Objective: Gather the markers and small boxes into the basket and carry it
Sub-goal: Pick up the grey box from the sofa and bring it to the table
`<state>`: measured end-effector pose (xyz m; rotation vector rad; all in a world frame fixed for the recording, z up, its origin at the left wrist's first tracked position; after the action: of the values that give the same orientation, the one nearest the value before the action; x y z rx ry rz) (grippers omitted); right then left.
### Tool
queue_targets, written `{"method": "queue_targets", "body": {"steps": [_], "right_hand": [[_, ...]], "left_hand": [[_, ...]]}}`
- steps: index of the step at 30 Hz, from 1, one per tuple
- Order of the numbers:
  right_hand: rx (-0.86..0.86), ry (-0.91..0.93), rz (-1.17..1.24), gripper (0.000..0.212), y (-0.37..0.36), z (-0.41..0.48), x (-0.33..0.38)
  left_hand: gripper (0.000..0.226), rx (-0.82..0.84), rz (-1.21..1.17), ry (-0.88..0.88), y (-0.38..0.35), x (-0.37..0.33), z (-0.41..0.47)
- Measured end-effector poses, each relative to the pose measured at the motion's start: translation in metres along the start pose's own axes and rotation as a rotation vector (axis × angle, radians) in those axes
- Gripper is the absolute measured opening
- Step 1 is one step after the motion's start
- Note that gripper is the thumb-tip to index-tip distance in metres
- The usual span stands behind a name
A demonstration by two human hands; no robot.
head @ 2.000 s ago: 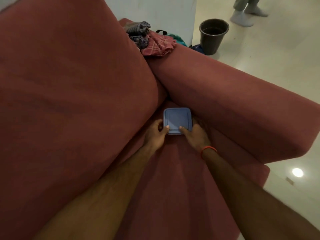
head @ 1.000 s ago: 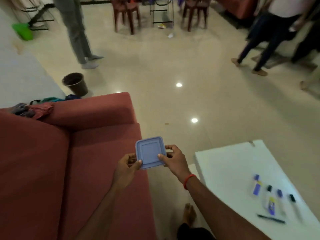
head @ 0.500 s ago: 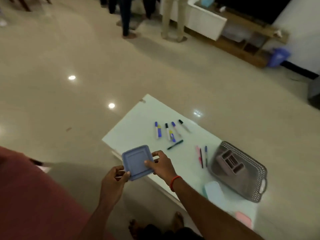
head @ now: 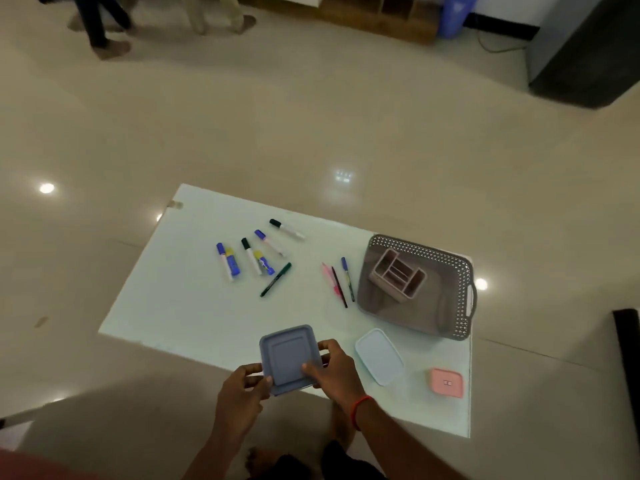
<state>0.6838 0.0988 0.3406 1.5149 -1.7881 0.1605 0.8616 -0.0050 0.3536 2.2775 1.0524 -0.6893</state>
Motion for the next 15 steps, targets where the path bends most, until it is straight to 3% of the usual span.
{"method": "queue_targets", "body": {"steps": [10,15], "right_hand": [[-0.011,-0.124,-0.139,0.053,0.028,0.09,-0.048],[-0.099,-0.184,-0.215,0.05,0.016,0.13,-0.06]], "left_hand": [[0.019,0.099,-0.015,0.138,-0.081,-0.002,0.095],[0.017,0.213,0.145,0.092,-0.098,-0.001,0.169]]}}
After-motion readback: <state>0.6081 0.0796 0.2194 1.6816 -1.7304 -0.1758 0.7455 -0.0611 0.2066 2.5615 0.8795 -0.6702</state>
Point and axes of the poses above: each hand's wrist, its own z-axis towards the middle knuckle, its own y-axis out of the back of the hand, x = y × z, the point moved 3 cm from there along z, towards the middle knuckle, and after that the axes turned 7 degrees about -z, right-handed, at the moved point
